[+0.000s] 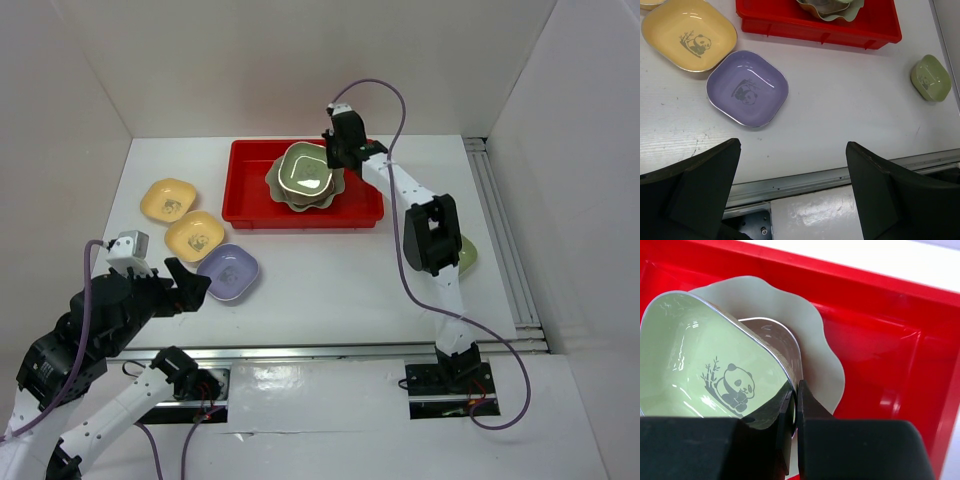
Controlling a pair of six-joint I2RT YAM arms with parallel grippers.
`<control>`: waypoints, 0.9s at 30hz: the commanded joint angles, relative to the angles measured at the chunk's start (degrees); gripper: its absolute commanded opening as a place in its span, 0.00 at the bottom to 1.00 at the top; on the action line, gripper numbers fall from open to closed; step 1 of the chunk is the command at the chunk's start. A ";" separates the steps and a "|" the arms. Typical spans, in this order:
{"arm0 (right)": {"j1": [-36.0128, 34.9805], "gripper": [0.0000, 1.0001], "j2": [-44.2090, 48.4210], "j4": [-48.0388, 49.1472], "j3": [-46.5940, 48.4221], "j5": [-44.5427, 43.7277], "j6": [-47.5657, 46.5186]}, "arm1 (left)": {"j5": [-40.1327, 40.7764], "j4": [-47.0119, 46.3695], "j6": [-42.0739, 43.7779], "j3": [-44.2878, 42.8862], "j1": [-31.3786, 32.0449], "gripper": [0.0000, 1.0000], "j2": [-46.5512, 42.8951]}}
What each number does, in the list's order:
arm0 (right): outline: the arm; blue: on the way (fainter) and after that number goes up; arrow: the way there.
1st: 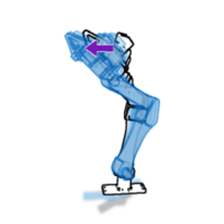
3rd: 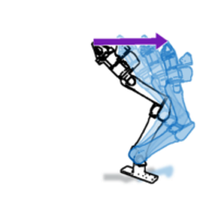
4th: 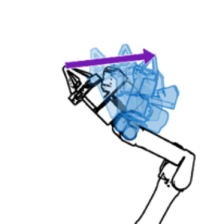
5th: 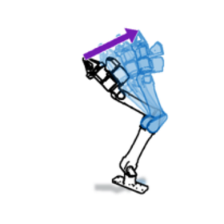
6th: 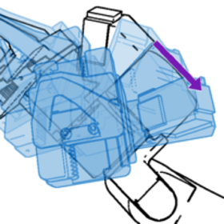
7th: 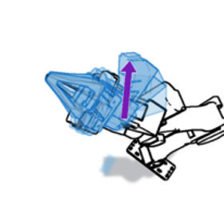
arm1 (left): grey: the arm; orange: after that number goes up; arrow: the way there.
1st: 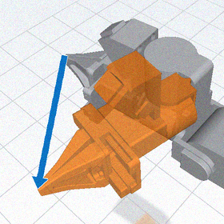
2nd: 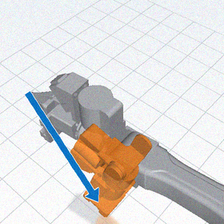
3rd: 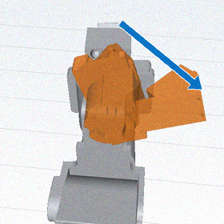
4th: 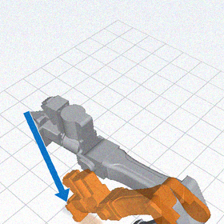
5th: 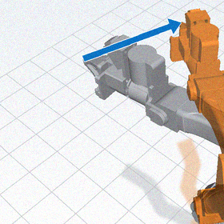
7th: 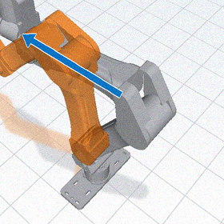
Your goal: Place the plates into the plastic bin on the countertop
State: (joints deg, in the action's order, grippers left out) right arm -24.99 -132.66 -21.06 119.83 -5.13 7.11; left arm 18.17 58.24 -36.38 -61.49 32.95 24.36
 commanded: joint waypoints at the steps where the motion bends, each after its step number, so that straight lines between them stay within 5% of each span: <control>1: -0.58 0.03 -0.84 -0.99 4.88 -1.20 -3.15 | 0.63 -2.08 -0.09 0.06 0.27 1.00 -0.63; 4: -0.58 0.05 -0.85 -1.00 4.89 -1.82 -3.16 | 0.63 -2.08 -0.09 0.06 0.27 1.00 -0.63; 8: -0.58 0.23 -0.32 0.05 3.66 -0.68 -3.16 | 0.63 -2.08 -0.09 0.06 0.27 1.00 -0.63; 9: -0.58 0.52 -0.32 0.05 3.66 -0.68 -3.16 | 0.63 -2.08 -0.09 0.06 0.27 1.00 -0.63; 11: -0.58 0.62 0.20 0.05 4.18 -0.15 -2.63 | 0.63 -2.08 -0.09 0.06 0.27 1.00 -0.63; 12: -0.58 0.78 0.21 0.05 4.18 0.37 -2.63 | 0.63 -2.08 -0.09 0.06 0.27 1.00 -0.63; 17: -1.63 1.00 4.68 2.15 3.49 0.38 -1.41 | 0.63 -2.08 -0.09 0.06 0.27 1.00 -0.63; 27: -0.58 1.00 19.79 -1.87 -2.99 -11.11 -2.54 | 0.63 -2.08 -0.09 0.06 0.27 1.00 -1.16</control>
State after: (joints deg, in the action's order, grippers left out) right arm -26.85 -121.16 -22.04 119.37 -9.19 5.08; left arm 18.17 58.24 -36.38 -61.49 32.95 24.27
